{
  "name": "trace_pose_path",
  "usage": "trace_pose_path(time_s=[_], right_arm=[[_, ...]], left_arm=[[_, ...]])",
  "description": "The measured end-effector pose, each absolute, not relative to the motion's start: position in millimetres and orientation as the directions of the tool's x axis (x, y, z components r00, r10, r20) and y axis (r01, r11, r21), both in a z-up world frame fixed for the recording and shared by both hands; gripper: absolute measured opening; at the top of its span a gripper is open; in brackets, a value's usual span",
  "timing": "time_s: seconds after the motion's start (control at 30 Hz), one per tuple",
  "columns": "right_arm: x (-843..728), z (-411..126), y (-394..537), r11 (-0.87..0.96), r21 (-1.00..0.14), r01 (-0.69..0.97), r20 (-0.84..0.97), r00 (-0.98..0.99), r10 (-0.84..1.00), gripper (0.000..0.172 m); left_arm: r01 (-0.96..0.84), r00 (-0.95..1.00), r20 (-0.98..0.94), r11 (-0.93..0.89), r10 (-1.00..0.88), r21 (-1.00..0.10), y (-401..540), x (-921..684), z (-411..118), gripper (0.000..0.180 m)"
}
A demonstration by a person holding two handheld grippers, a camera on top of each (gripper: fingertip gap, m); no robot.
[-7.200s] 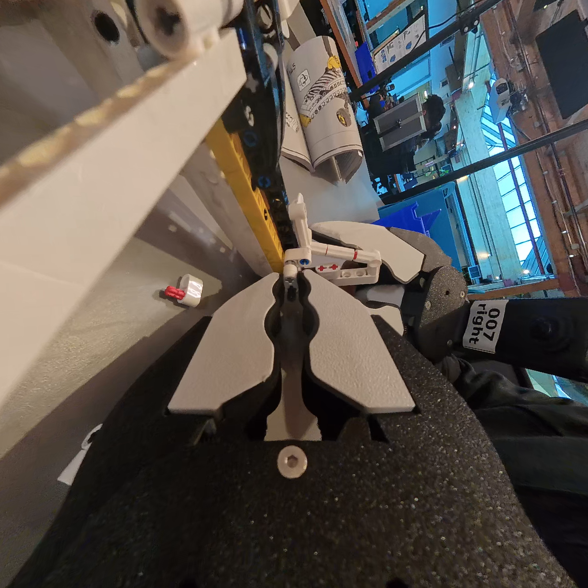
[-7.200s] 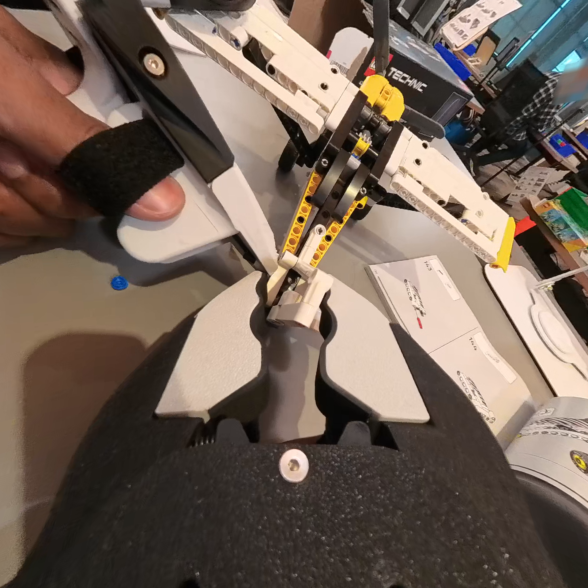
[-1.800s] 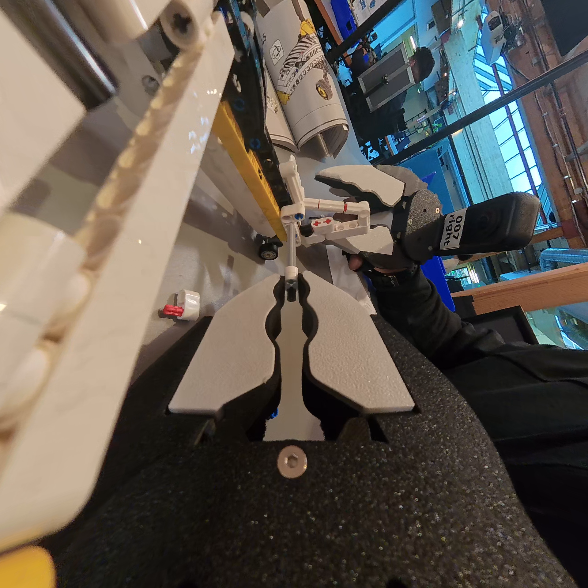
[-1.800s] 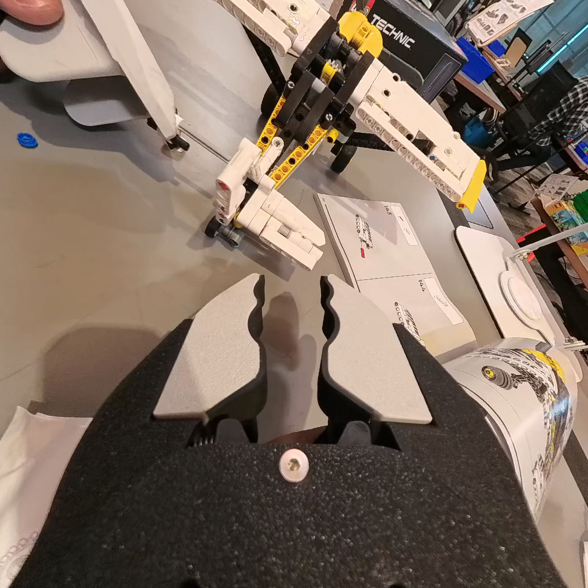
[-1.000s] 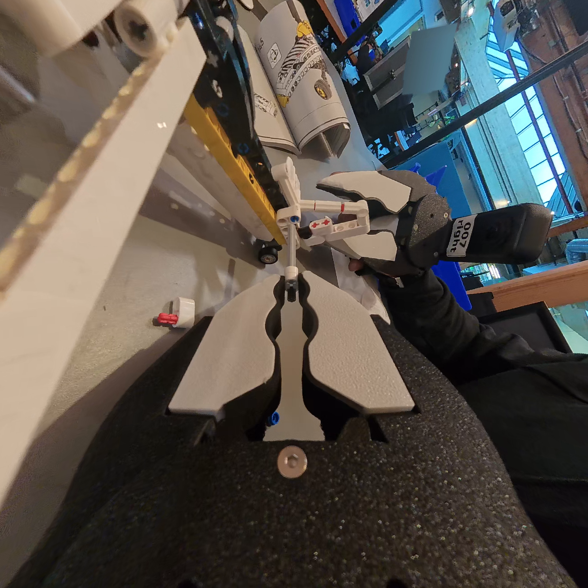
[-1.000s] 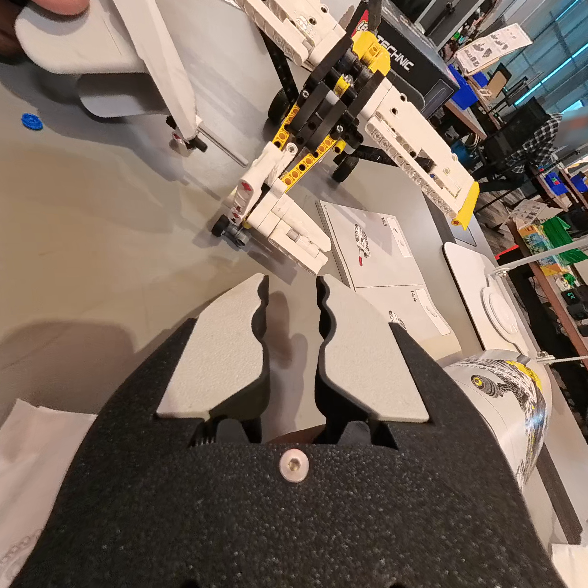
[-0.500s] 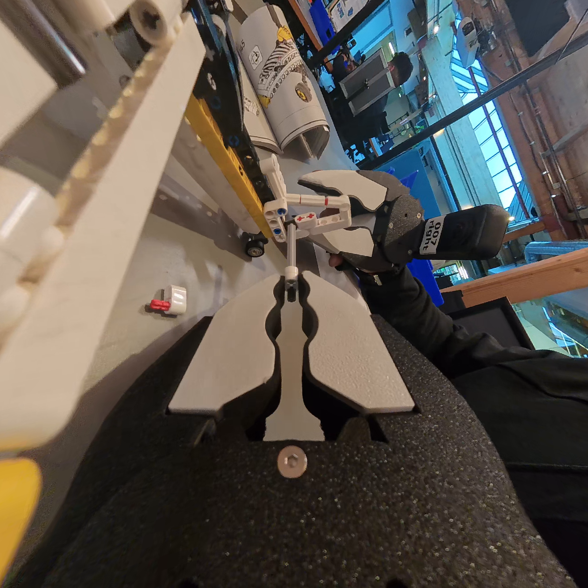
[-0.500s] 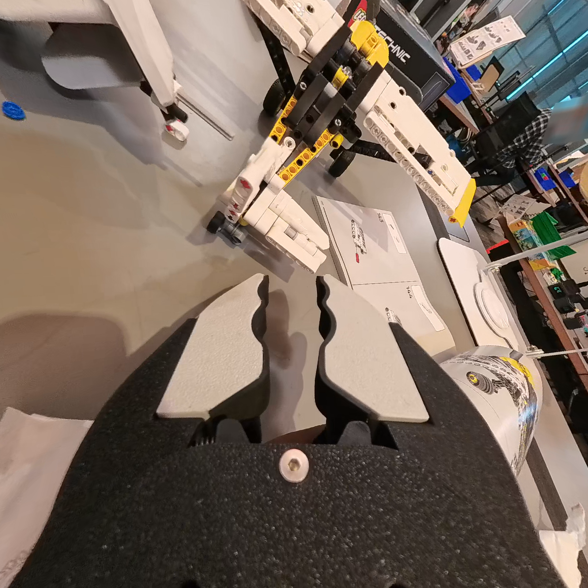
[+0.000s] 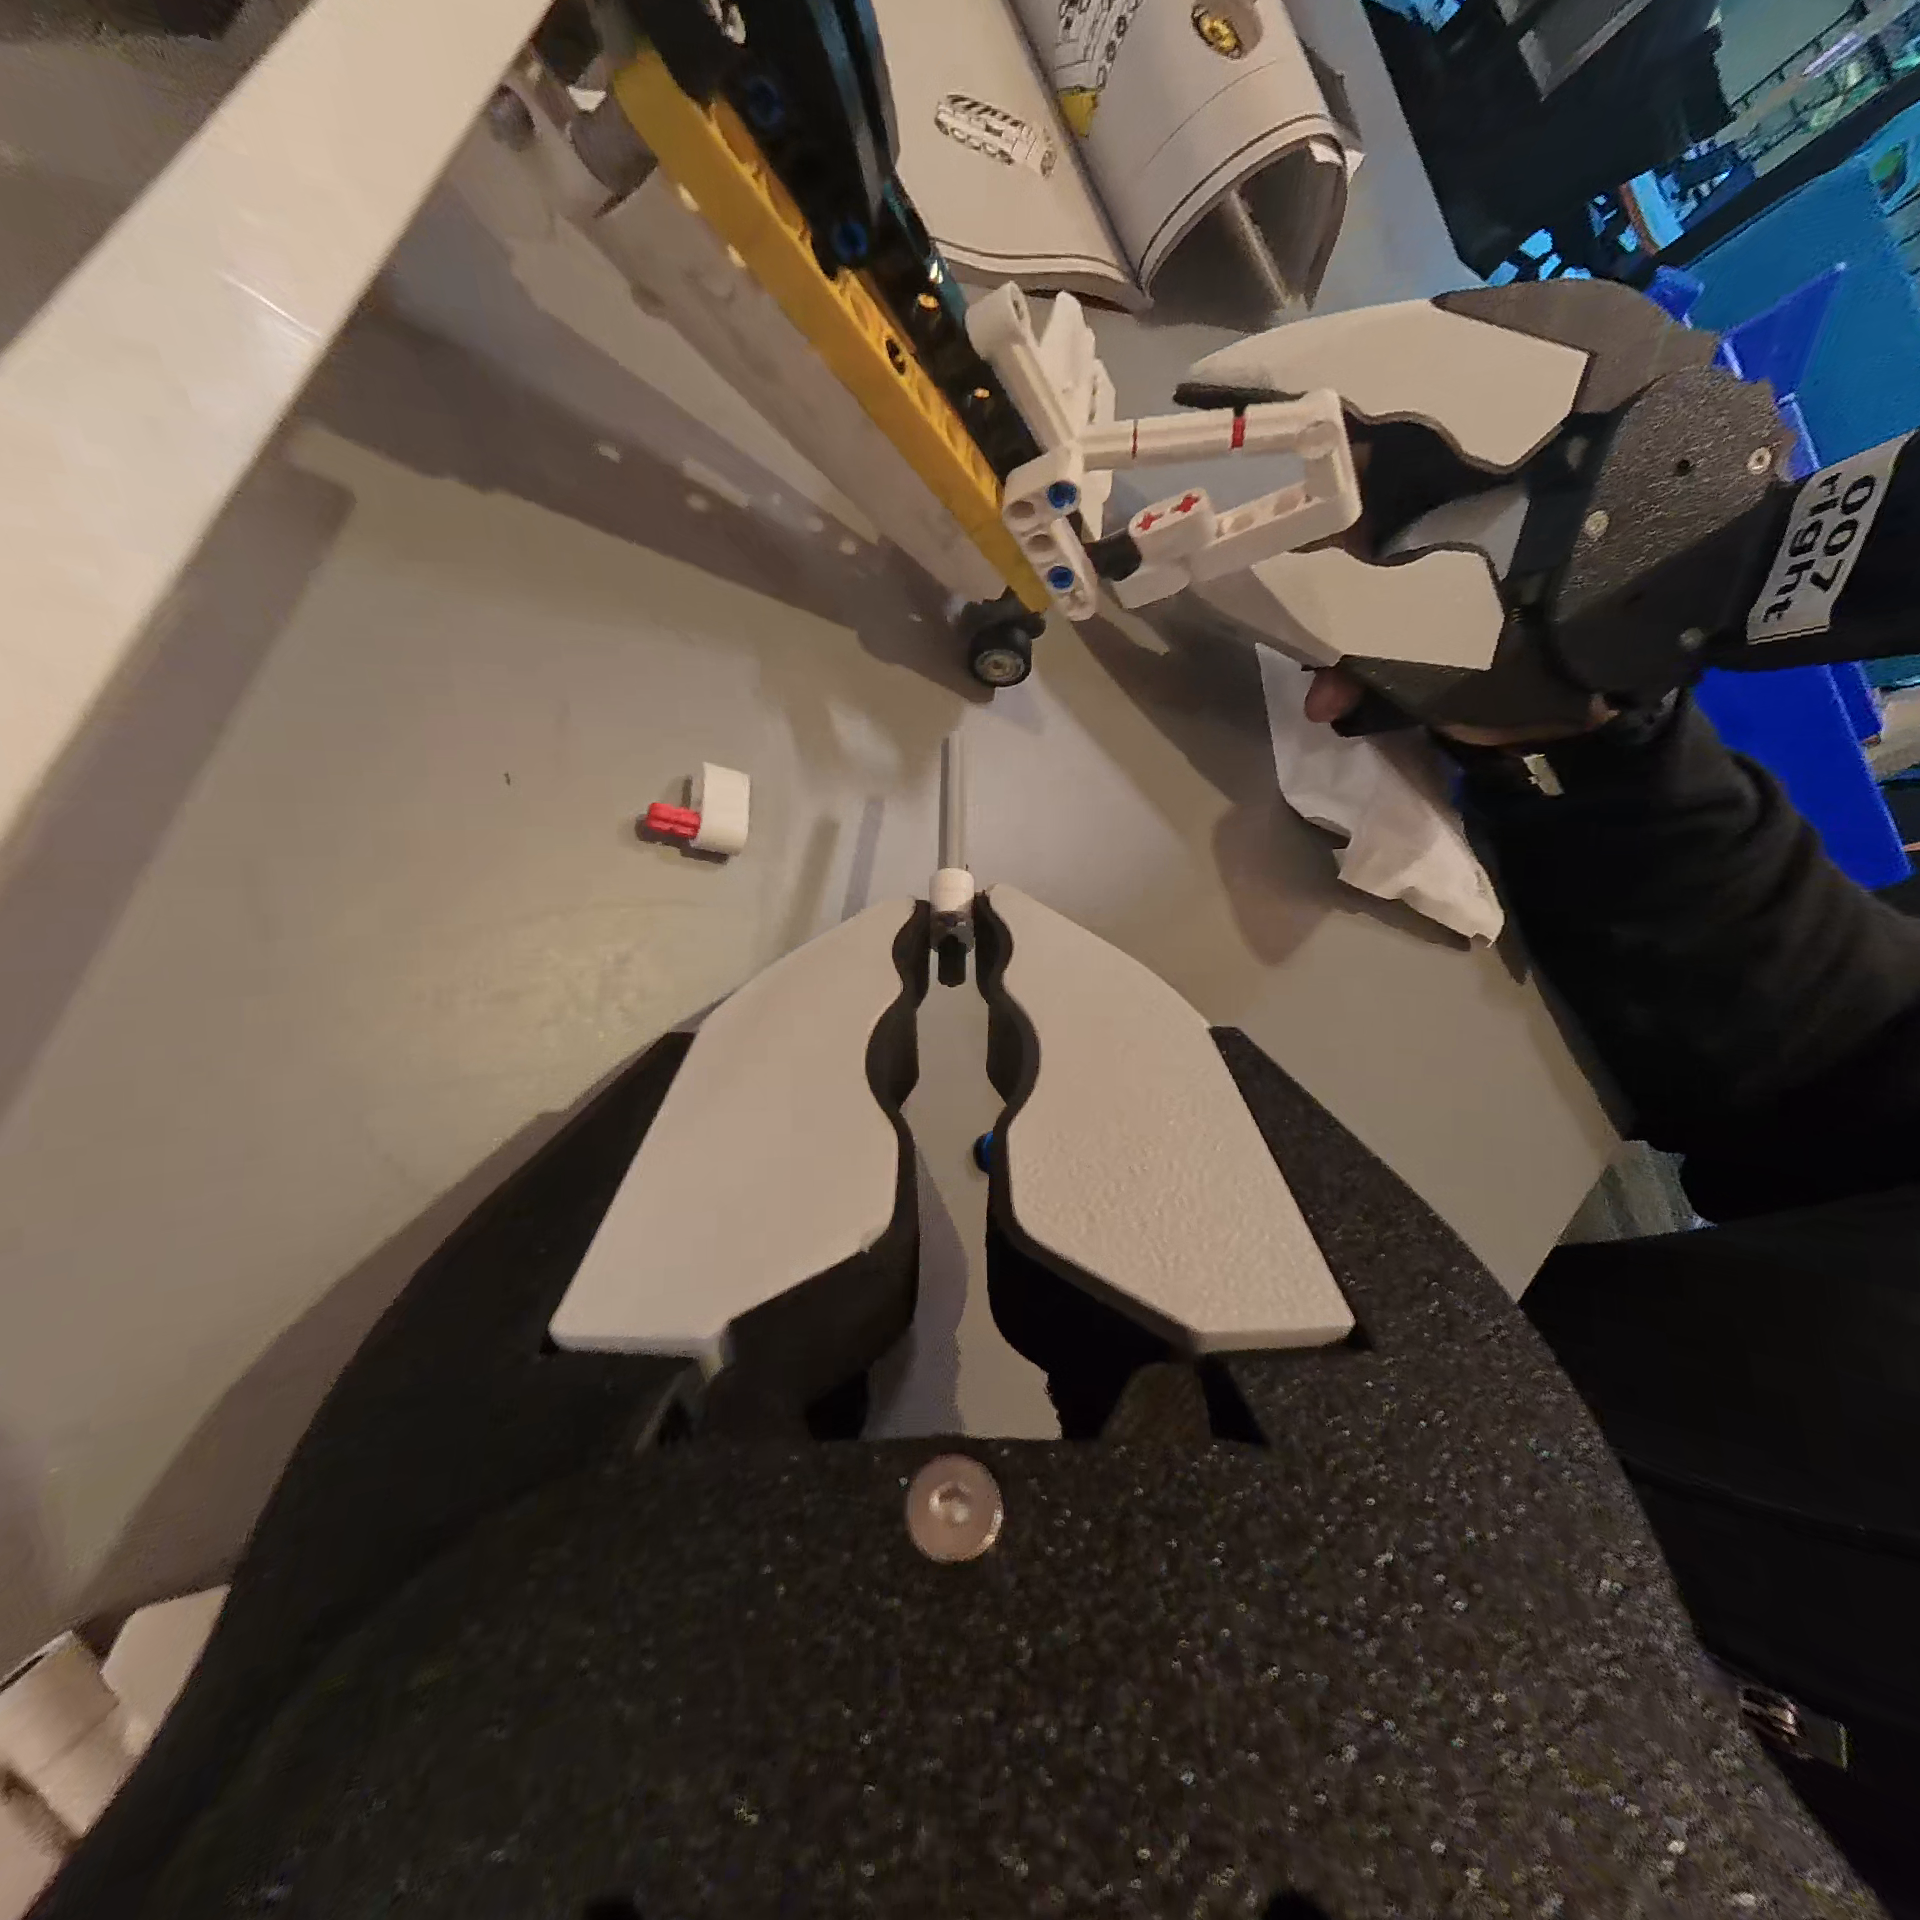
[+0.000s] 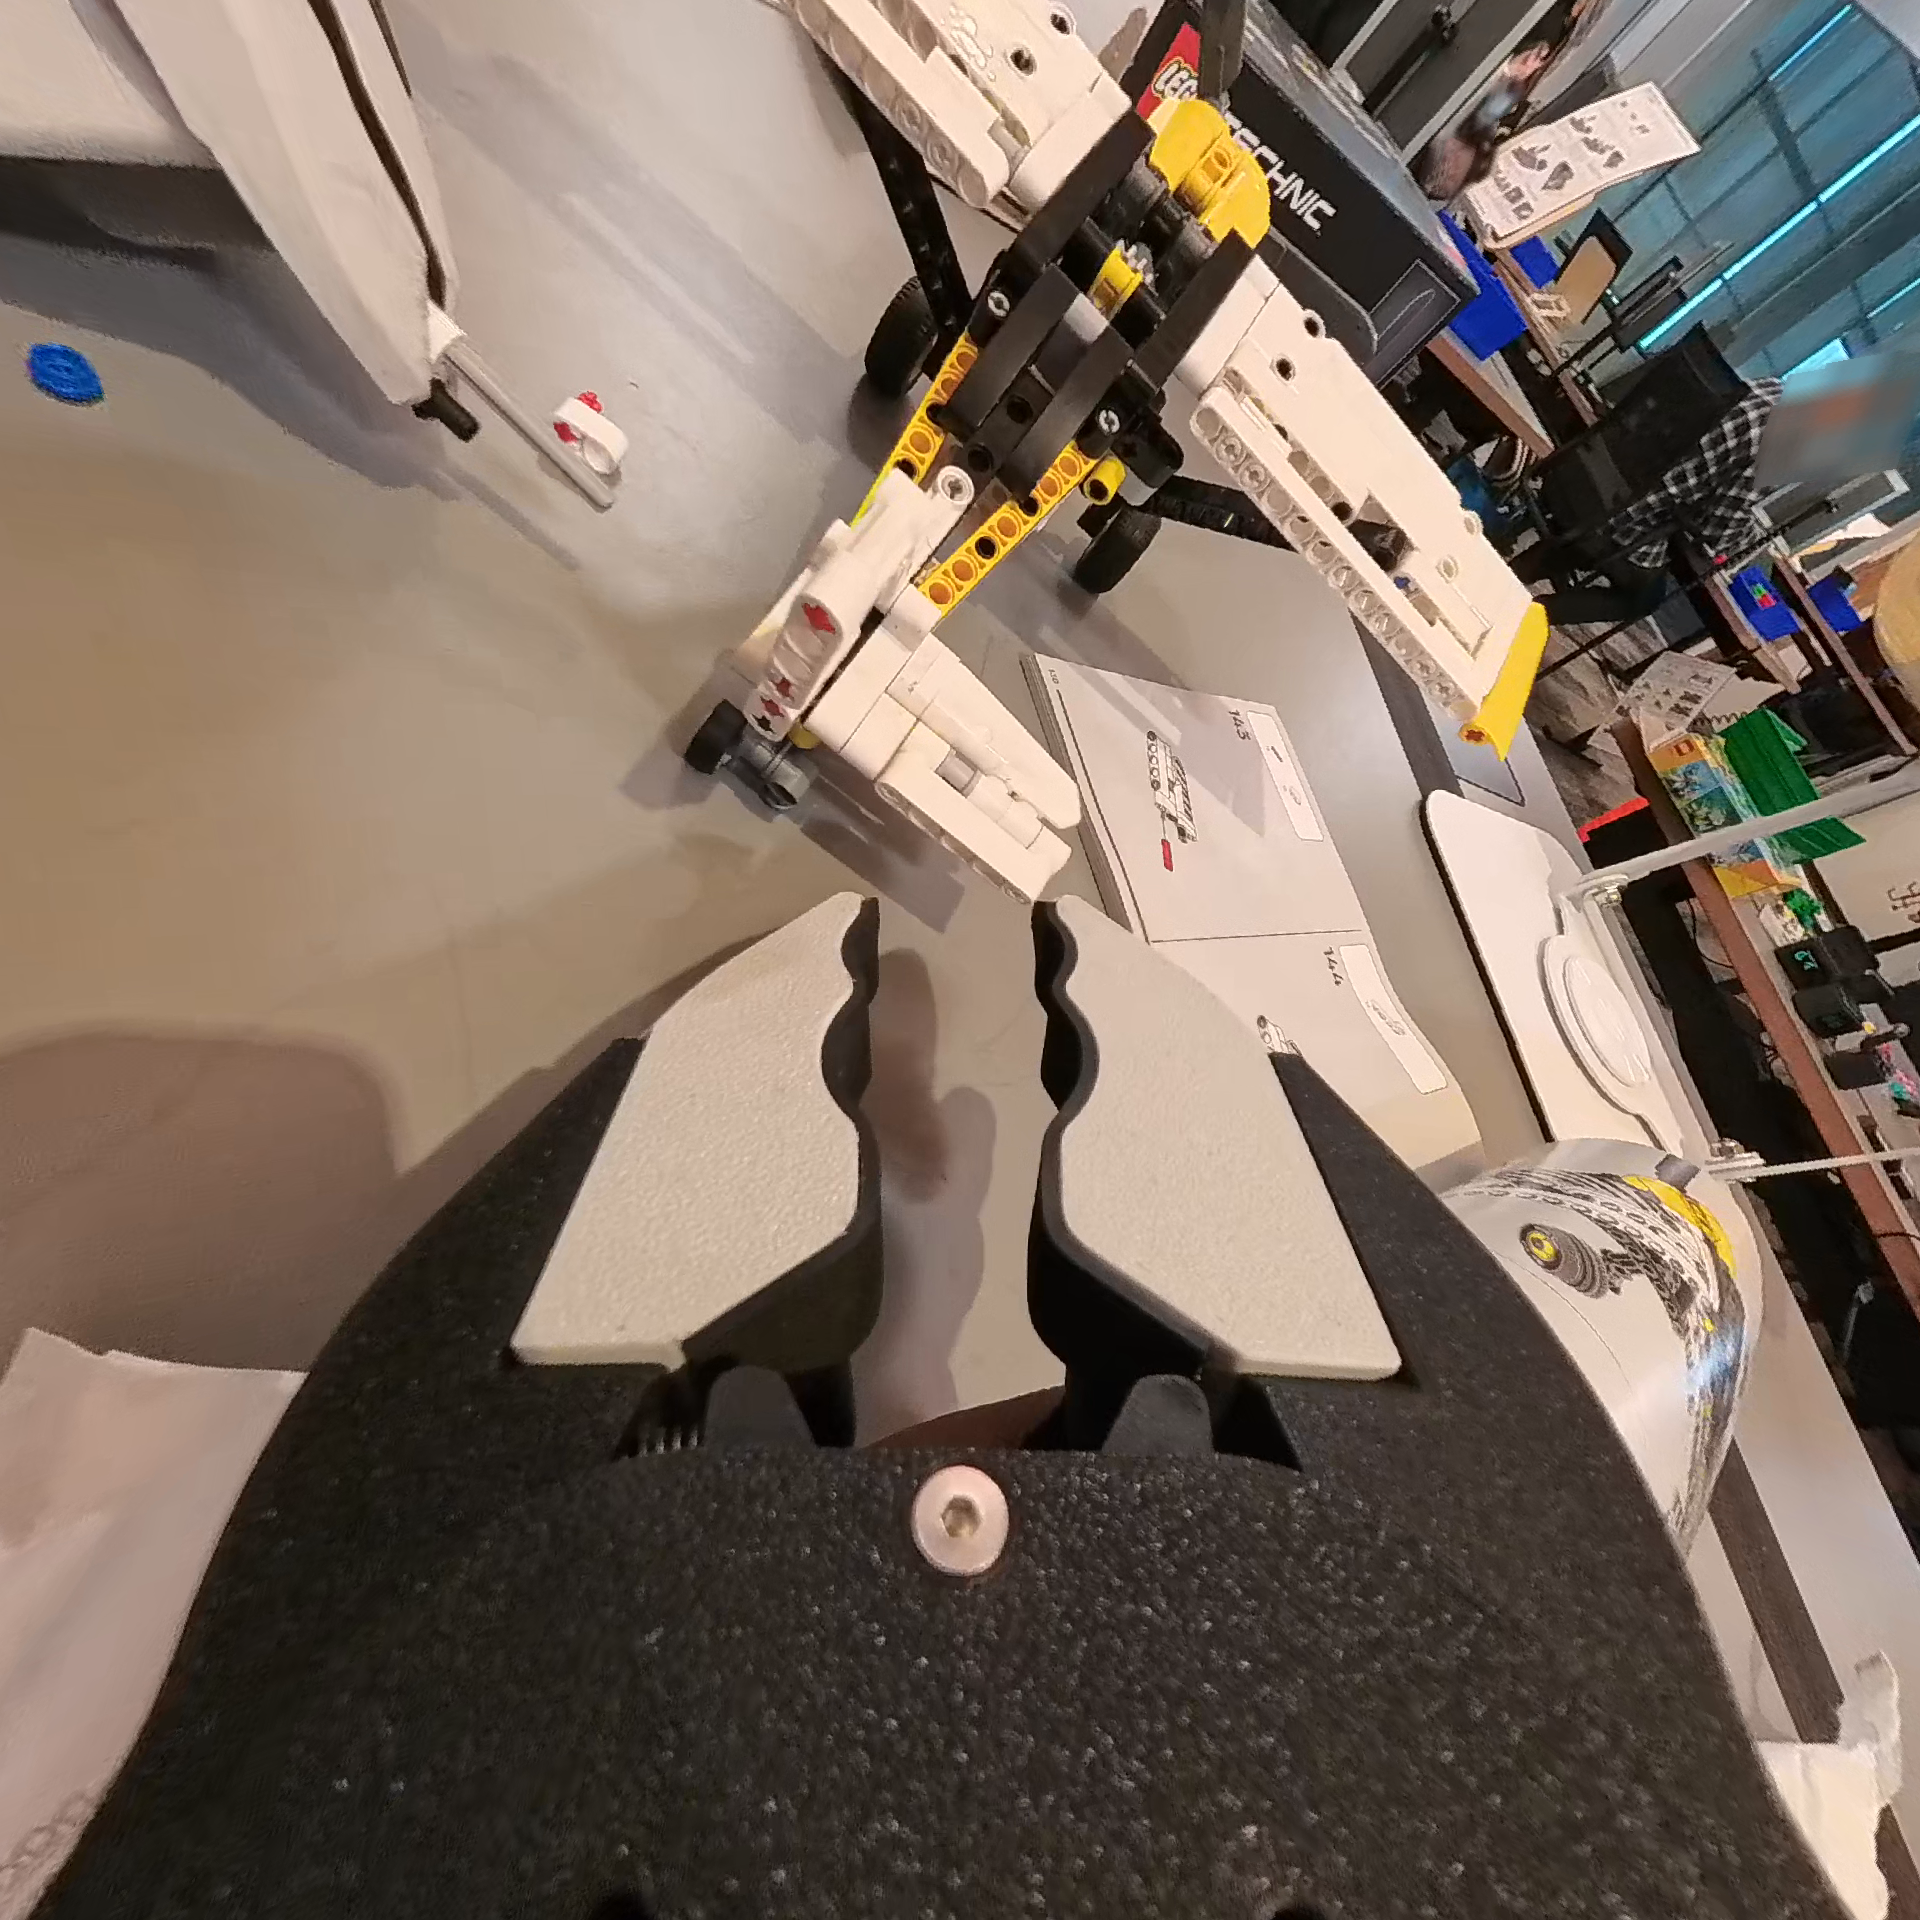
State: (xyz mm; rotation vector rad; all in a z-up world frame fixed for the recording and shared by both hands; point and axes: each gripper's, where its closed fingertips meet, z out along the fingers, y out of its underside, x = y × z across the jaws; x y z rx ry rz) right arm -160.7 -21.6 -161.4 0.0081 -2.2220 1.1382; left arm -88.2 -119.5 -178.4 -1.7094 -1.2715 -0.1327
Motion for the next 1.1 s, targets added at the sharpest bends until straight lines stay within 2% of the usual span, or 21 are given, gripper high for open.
trace_pose_path(time_s=[0.33, 0.57, 0.77, 1.1], right_arm=[[-161, -164, -22, 0.64, -0.72, -0.269, 0.537, -0.8, 0.267, 0.029], [-161, -164, -22, 0.639, -0.719, -0.272, 0.538, -0.8, 0.264, 0.029], [-160, -164, -22, 0.64, -0.717, -0.277, 0.542, -0.798, 0.262, 0.029], [-159, -164, -23, 0.641, -0.713, -0.284, 0.545, -0.8, 0.252, 0.029]], left_arm=[[0.781, 0.457, 0.556, -0.014, 0.694, -0.624, -124, -88, -180, 0.009], [0.782, 0.427, 0.601, 0.057, 0.676, -0.62, -130, -92, -175, 0.019], [0.721, 0.482, 0.586, 0.085, 0.651, -0.687, -137, -87, -158, 0.024], [0.68, 0.662, 0.383, -0.303, 0.644, -0.668, -132, -33, -177, 0.022]])
